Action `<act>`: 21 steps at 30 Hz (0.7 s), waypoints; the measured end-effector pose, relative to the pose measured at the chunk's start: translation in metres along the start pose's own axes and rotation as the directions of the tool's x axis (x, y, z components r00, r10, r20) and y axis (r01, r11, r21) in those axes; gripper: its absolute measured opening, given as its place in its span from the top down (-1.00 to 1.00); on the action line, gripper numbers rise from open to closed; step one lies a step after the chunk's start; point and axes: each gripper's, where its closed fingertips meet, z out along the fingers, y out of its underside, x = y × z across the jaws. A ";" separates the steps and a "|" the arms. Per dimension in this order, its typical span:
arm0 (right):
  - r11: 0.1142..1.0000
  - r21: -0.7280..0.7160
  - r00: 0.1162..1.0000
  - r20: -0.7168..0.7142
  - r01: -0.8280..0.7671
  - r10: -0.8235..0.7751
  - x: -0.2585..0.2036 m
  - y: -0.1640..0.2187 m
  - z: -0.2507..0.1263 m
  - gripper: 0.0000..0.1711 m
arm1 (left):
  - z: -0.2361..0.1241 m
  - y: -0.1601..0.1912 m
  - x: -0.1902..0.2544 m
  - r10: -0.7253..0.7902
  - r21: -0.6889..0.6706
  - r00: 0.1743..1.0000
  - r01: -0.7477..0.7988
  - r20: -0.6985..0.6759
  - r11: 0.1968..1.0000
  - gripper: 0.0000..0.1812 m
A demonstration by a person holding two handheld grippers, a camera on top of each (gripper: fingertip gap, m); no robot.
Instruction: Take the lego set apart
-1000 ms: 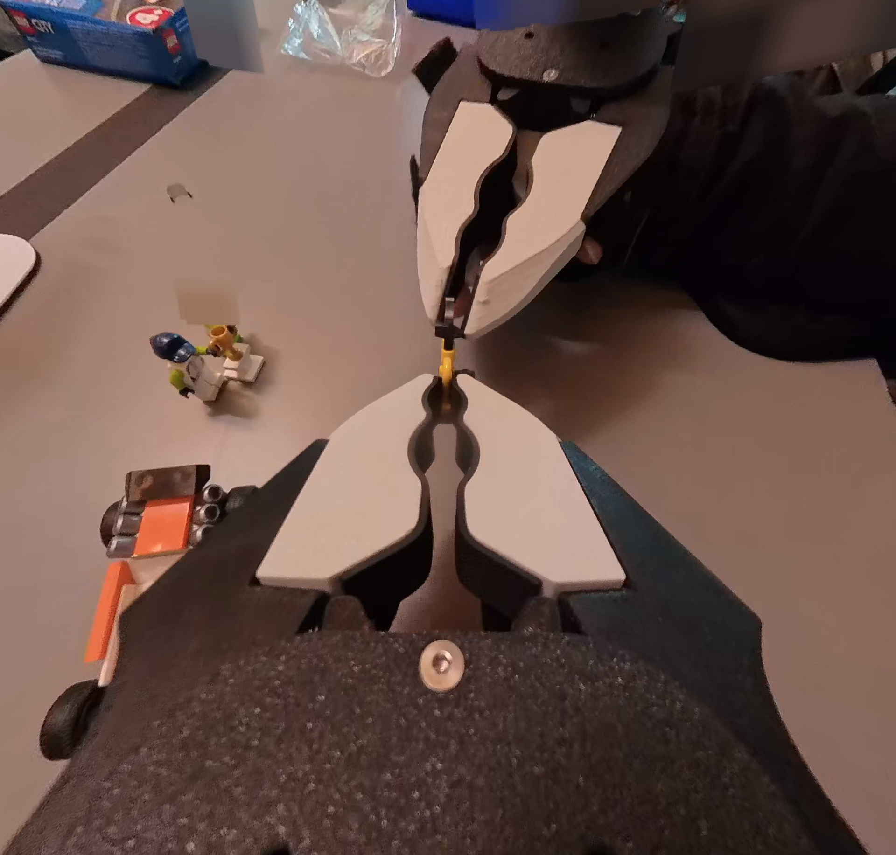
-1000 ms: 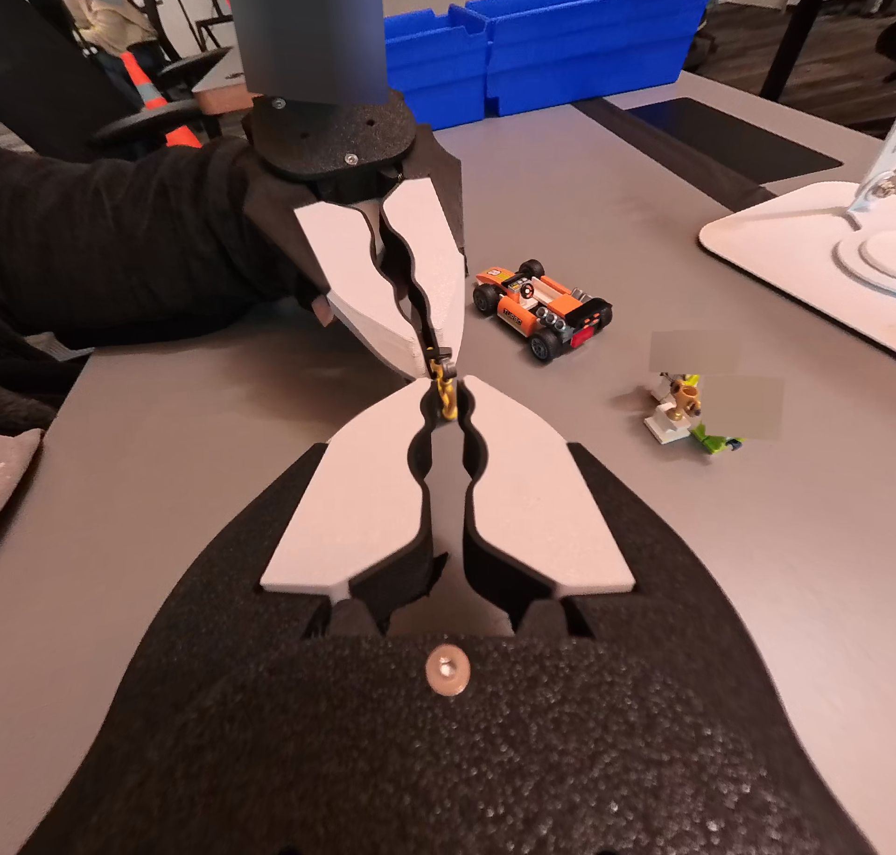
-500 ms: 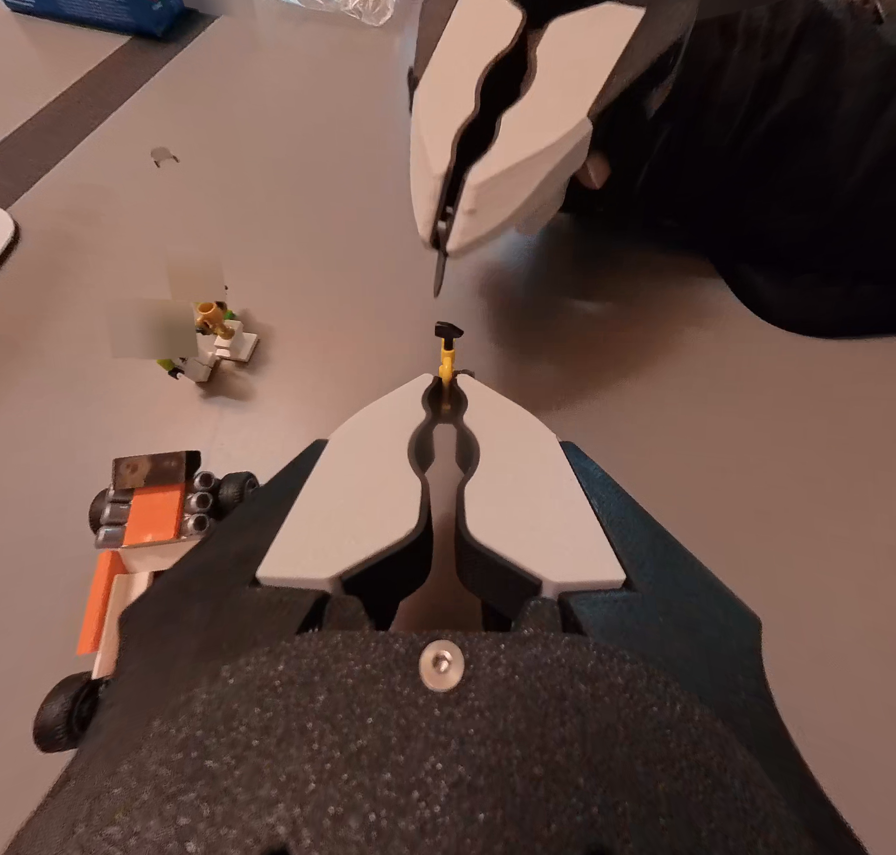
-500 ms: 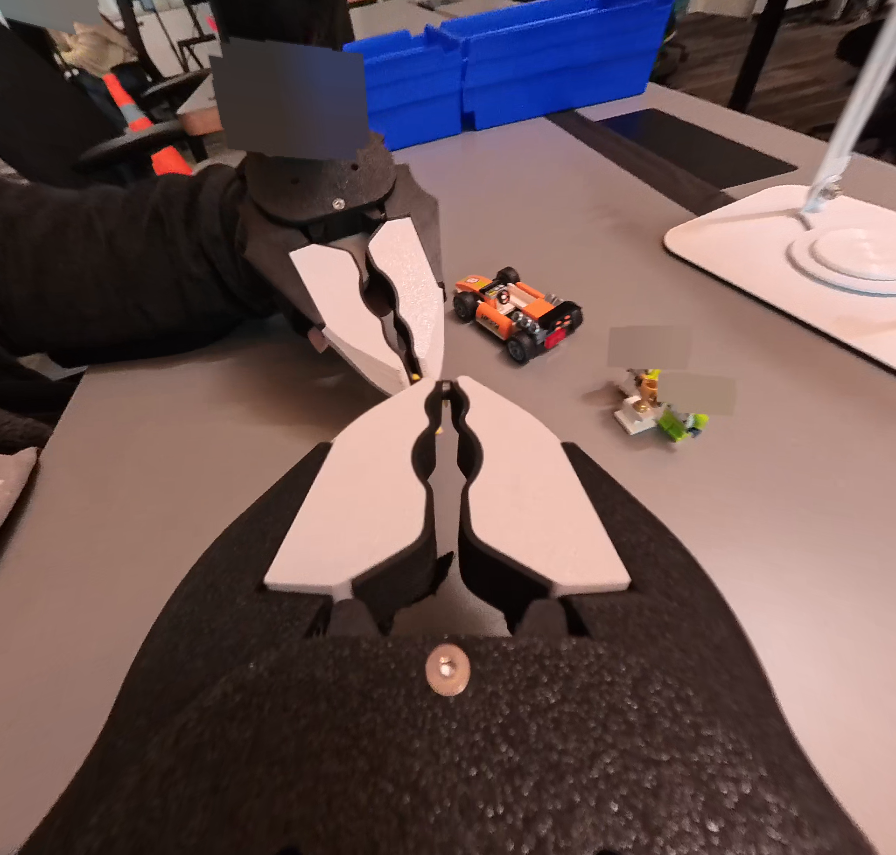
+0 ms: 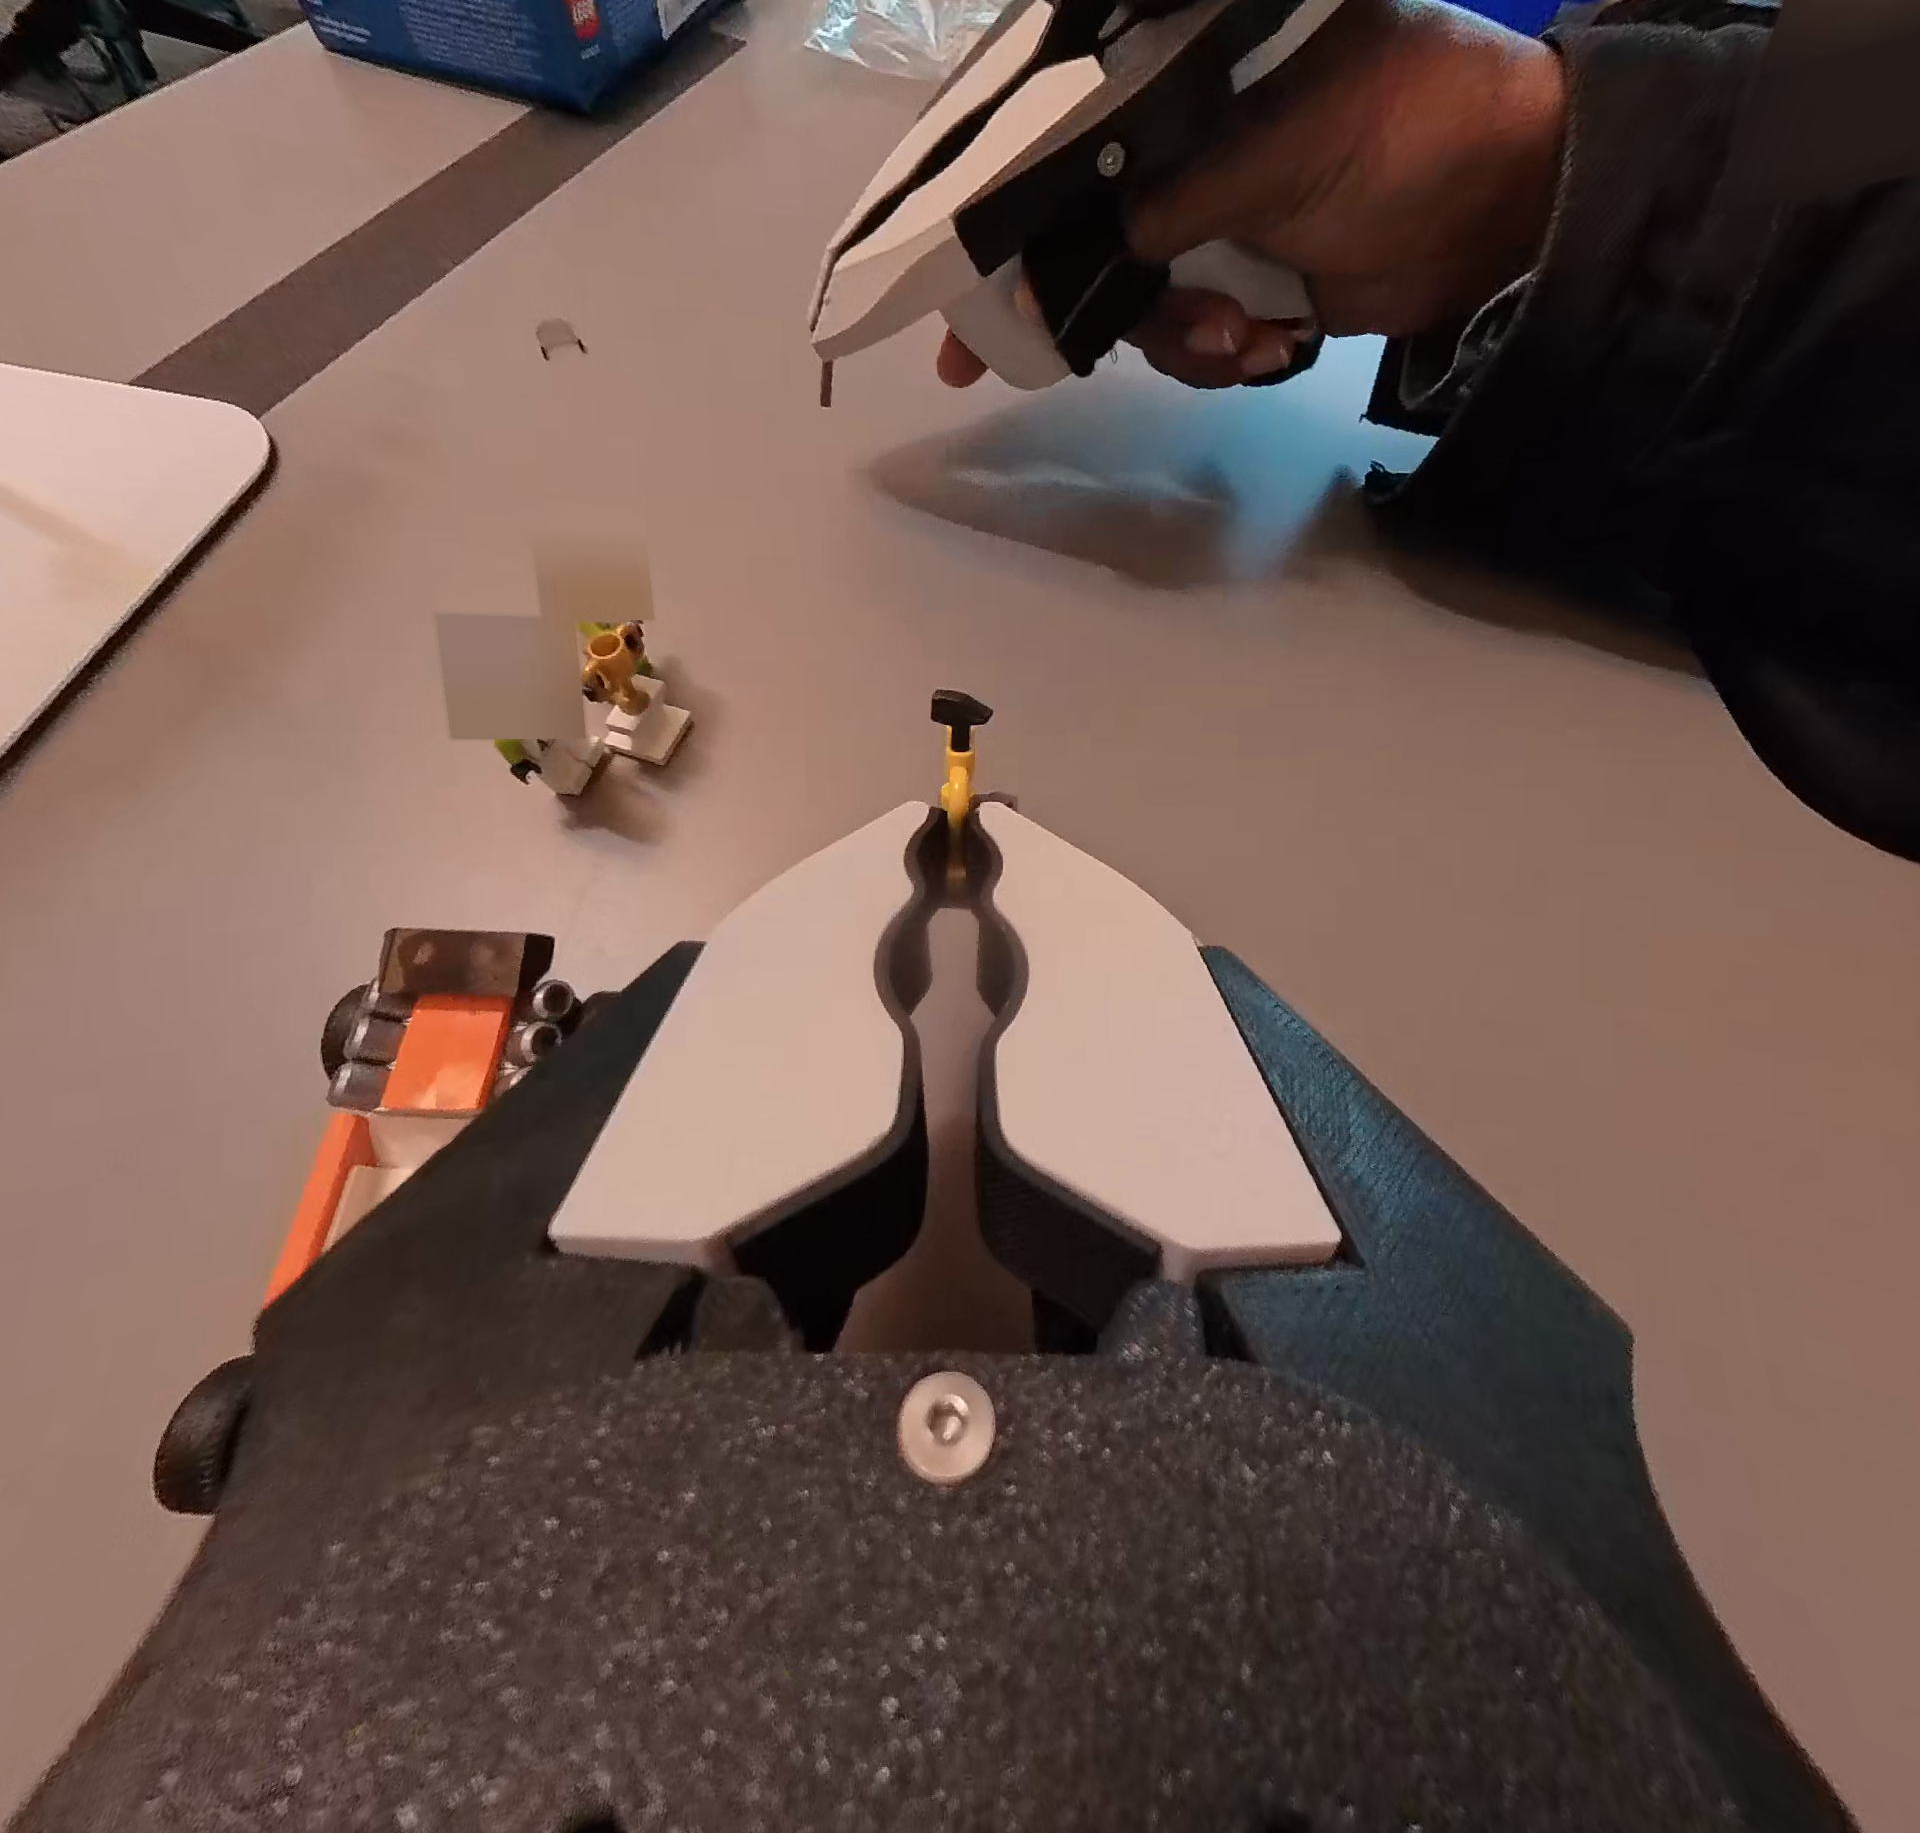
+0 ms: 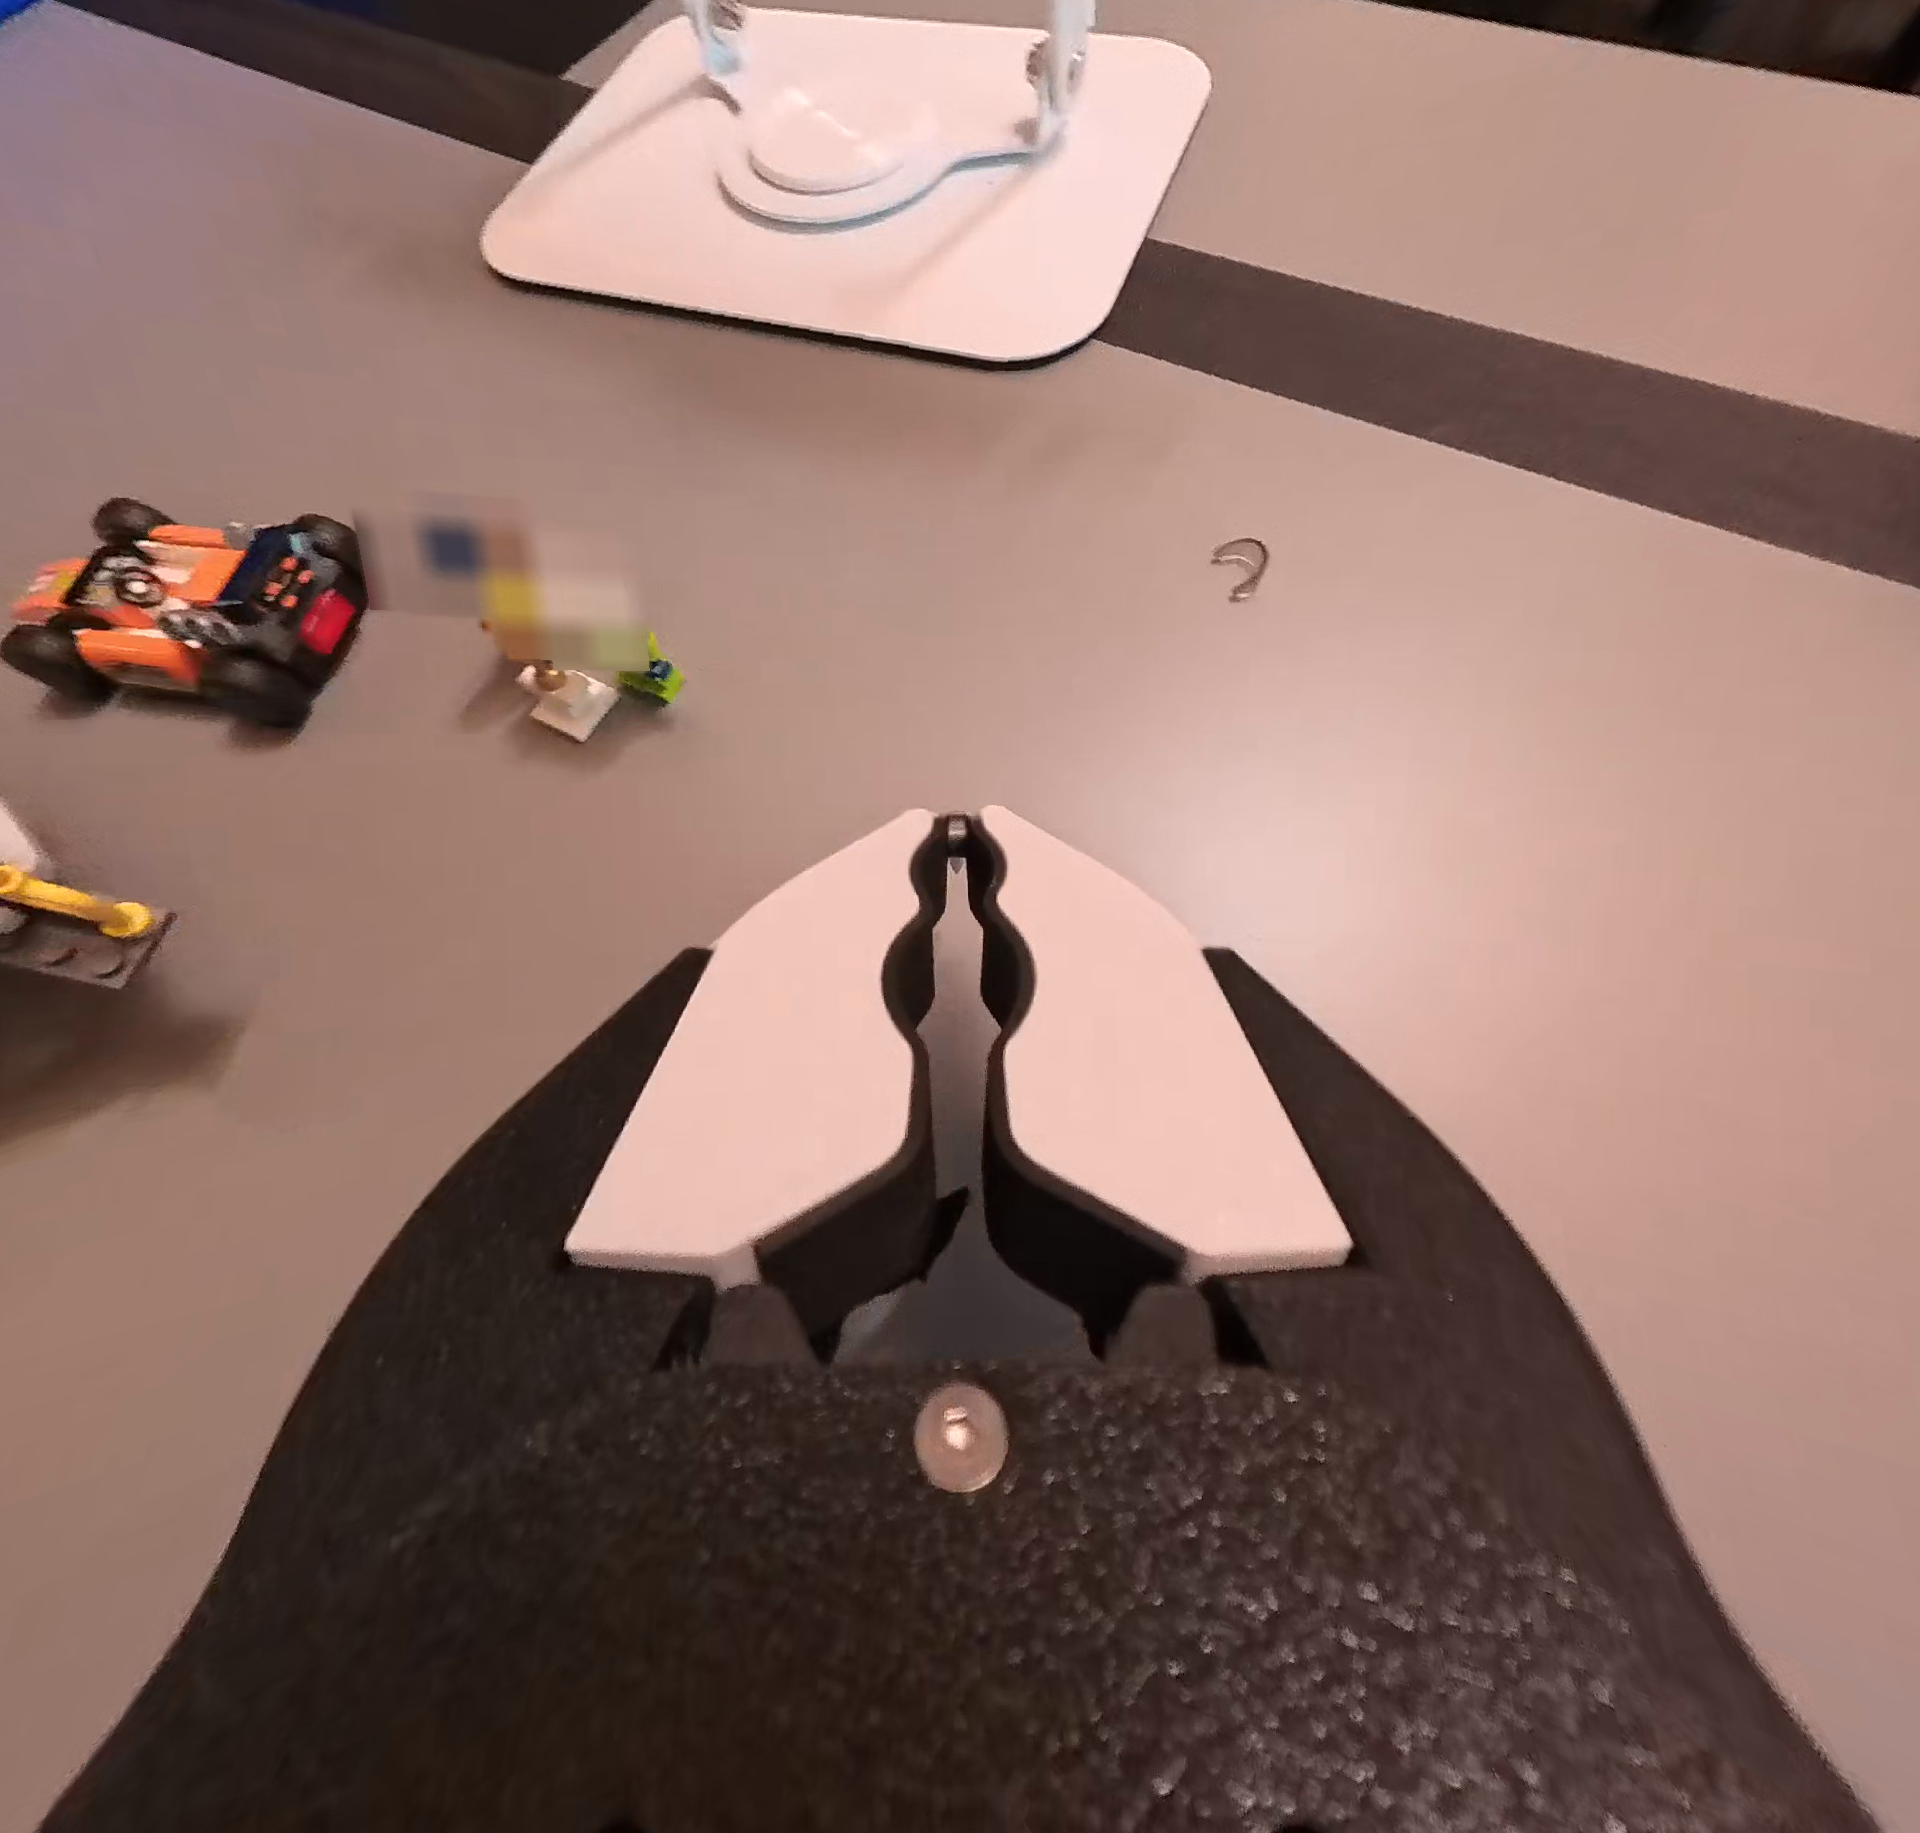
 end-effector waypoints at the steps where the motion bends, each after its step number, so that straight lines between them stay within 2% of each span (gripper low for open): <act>1: 1.000 -0.011 1.000 -0.015 -0.001 0.001 0.003 0.002 0.001 0.97 | 0.001 0.000 0.000 0.000 -0.004 1.000 0.000 0.003 1.000 0.97; 7: 0.999 -0.043 1.000 -0.021 -0.005 0.004 0.003 0.009 0.003 0.94 | 0.005 -0.001 0.001 -0.008 -0.003 1.000 0.008 0.028 1.000 0.97; 11: 1.000 -0.023 1.000 0.019 0.005 -0.005 -0.008 0.004 0.000 0.83 | 0.009 0.001 0.006 0.011 -0.014 1.000 -0.011 0.023 1.000 0.97; 14: 0.994 0.090 0.983 0.167 0.058 -0.072 -0.044 -0.017 -0.017 0.82 | 0.010 0.001 0.007 0.021 -0.014 1.000 -0.021 0.015 1.000 0.97; 17: 0.965 0.195 0.862 0.443 0.175 -0.245 -0.110 -0.023 -0.041 0.81 | 0.009 0.000 0.008 0.019 -0.003 1.000 -0.019 0.004 1.000 0.97; 19: 0.941 0.221 0.785 0.520 0.257 -0.336 -0.138 -0.013 -0.047 0.79 | 0.009 -0.001 0.010 0.029 0.003 1.000 -0.029 -0.004 1.000 0.97; 21: 0.936 0.202 0.756 0.553 0.287 -0.351 -0.150 -0.003 -0.043 0.77 | 0.010 -0.002 0.012 0.046 0.006 0.999 -0.046 -0.004 0.999 0.97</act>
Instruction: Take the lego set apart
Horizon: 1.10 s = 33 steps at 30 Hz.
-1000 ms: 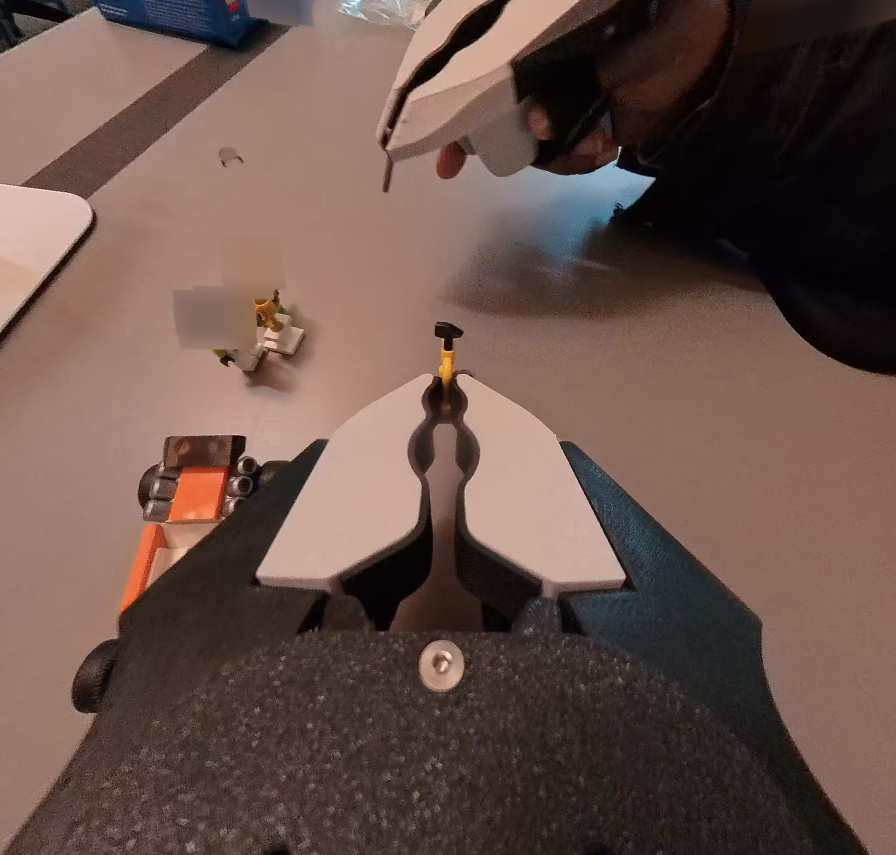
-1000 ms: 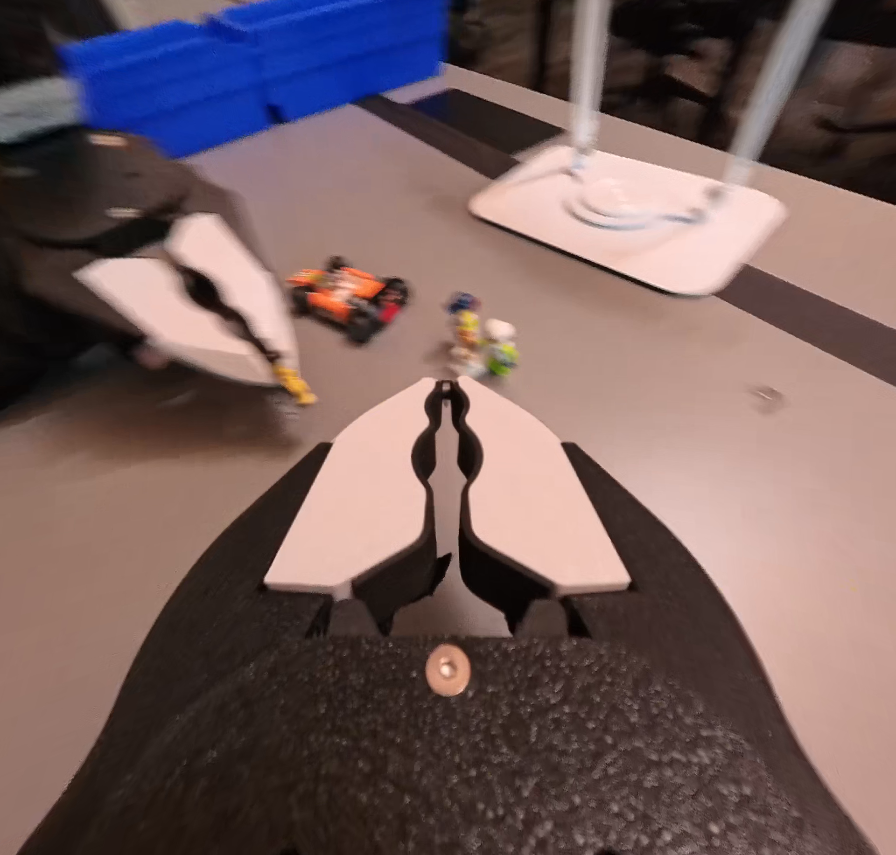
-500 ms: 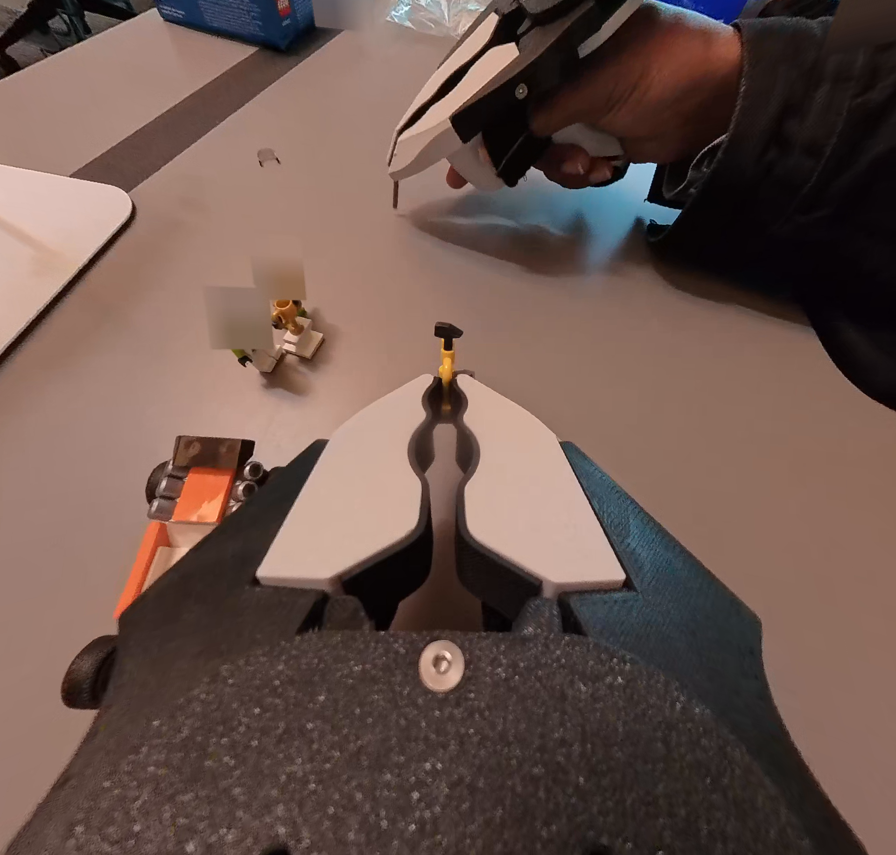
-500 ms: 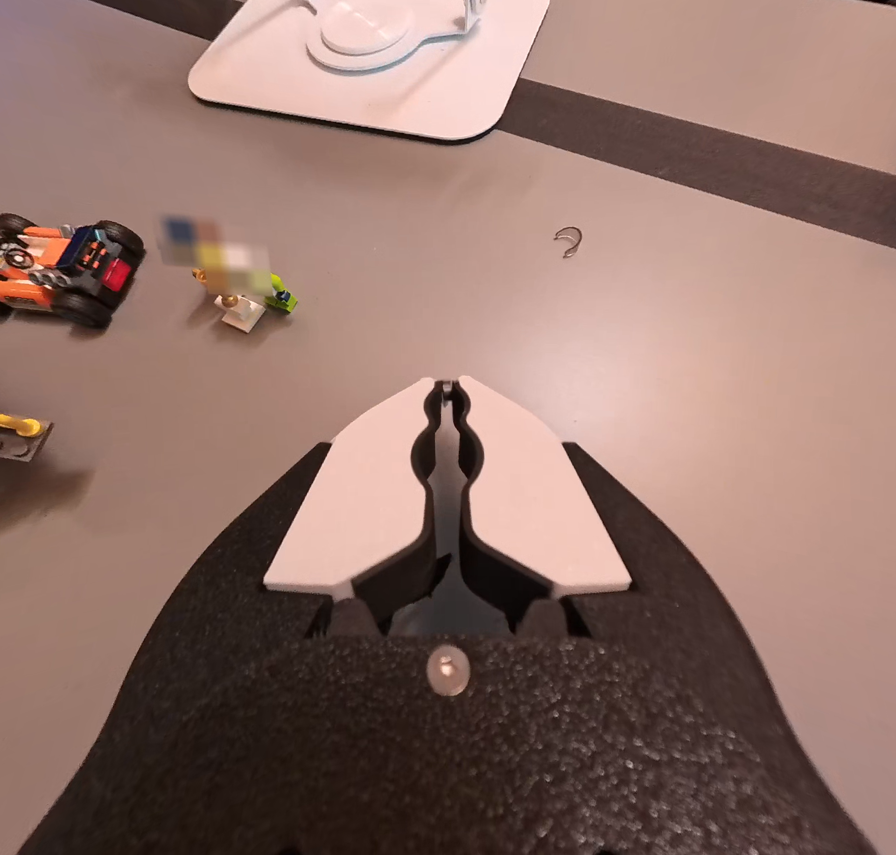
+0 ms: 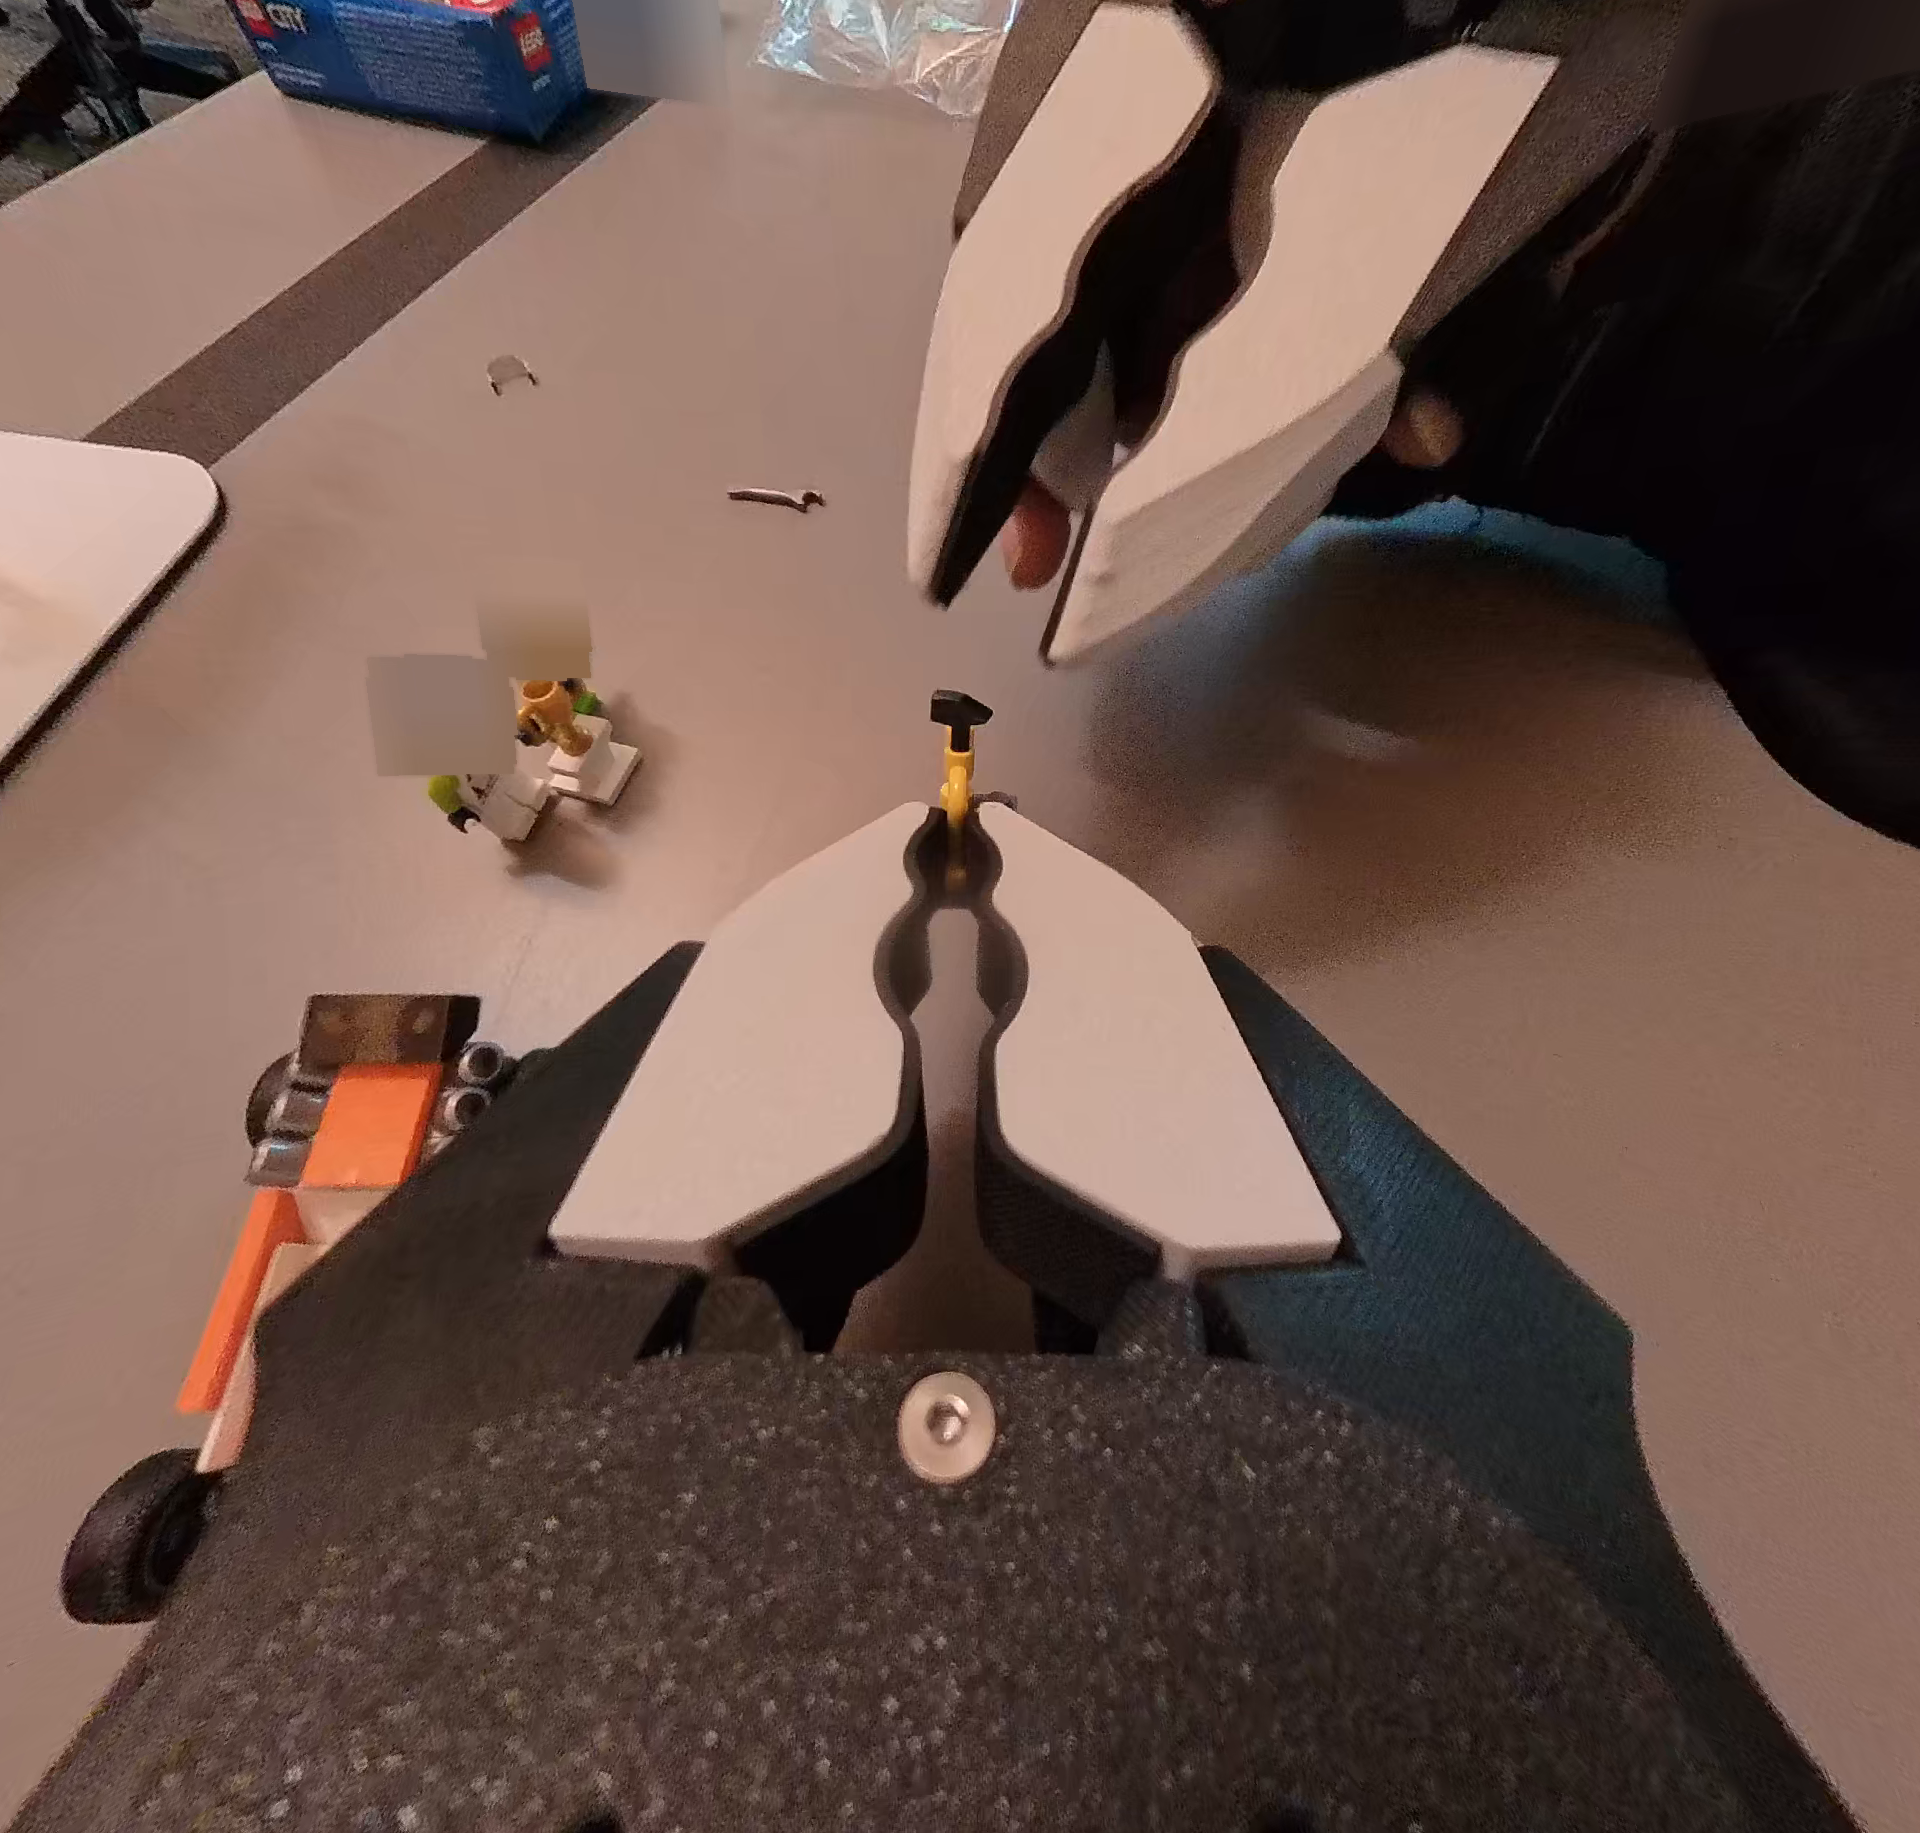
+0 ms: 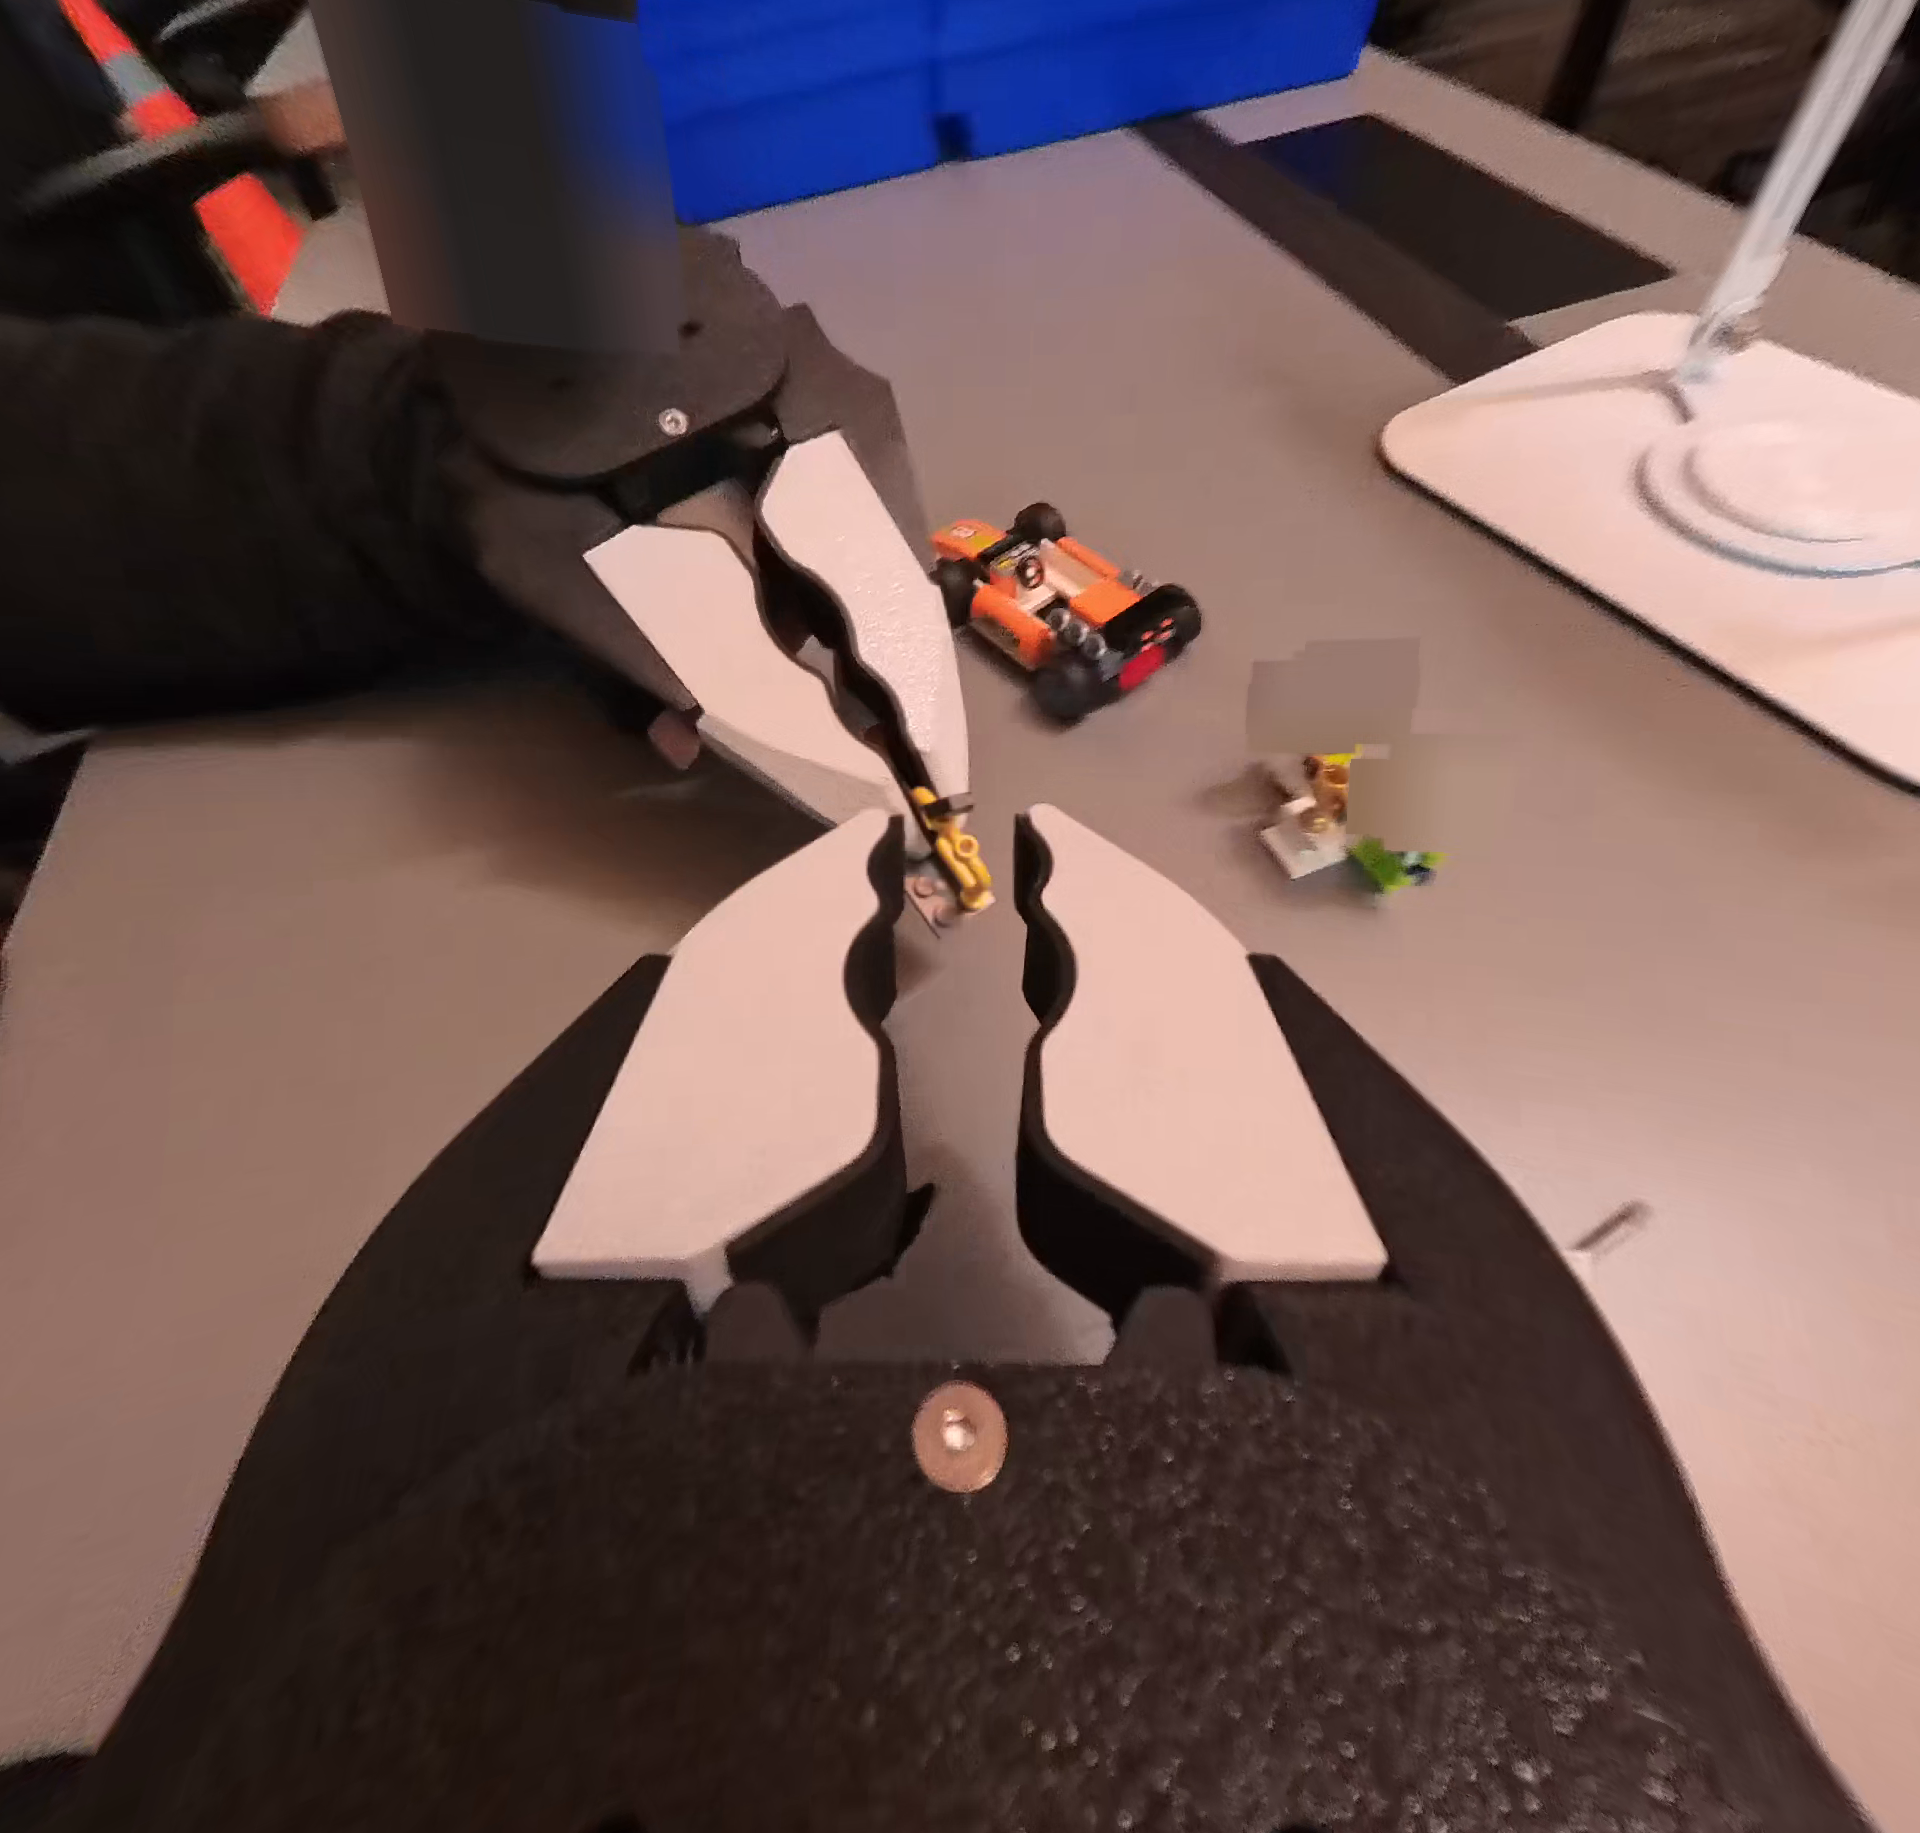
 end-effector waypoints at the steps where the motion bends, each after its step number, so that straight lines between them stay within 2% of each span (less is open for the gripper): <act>1: 1.000 -0.008 1.000 0.004 -0.007 0.007 0.000 0.003 0.004 0.77 | 0.000 0.000 0.001 0.008 0.000 1.000 -0.008 0.000 1.000 0.97; 8: 0.999 0.008 0.997 0.065 -0.042 0.041 -0.009 0.006 0.014 0.76 | 0.002 0.000 0.006 0.024 -0.006 0.999 -0.024 -0.023 1.000 0.96; 10: 0.999 0.009 0.997 0.067 -0.042 0.041 -0.009 0.007 0.015 0.85 | 0.002 0.000 0.009 0.031 -0.006 0.999 -0.031 -0.033 0.999 0.96; 14: 0.999 0.022 0.996 0.071 -0.048 0.046 -0.008 0.004 0.010 0.89 | 0.003 0.001 0.009 0.034 -0.015 0.999 -0.034 -0.031 0.999 0.96; 17: 0.994 0.086 0.997 0.056 -0.062 0.057 -0.002 -0.007 -0.003 0.89 | 0.003 0.003 0.006 0.027 -0.022 0.999 -0.028 -0.023 0.999 0.96; 19: 0.989 0.132 0.997 -0.008 -0.071 0.073 0.013 -0.014 -0.016 0.89 | 0.002 0.003 0.005 0.022 -0.021 1.000 -0.022 -0.018 1.000 0.96; 21: 0.985 0.142 0.983 -0.147 -0.094 0.115 0.041 -0.012 -0.031 0.89 | 0.002 0.004 0.005 0.021 -0.023 1.000 -0.021 -0.015 1.000 0.96; 25: 0.969 0.080 0.859 -0.450 -0.232 0.243 0.103 0.025 -0.059 0.88 | 0.003 0.004 0.005 0.019 -0.027 1.000 -0.019 -0.016 0.999 0.96; 29: 0.929 0.062 0.778 -0.528 -0.366 0.342 0.125 0.056 -0.062 0.88 | 0.003 0.005 0.005 0.022 -0.028 1.000 -0.023 -0.015 0.999 0.96; 33: 0.922 0.006 0.758 -0.567 -0.388 0.322 0.130 0.068 -0.058 0.88 | 0.003 0.004 0.005 0.021 -0.026 1.000 -0.022 -0.015 0.999 0.96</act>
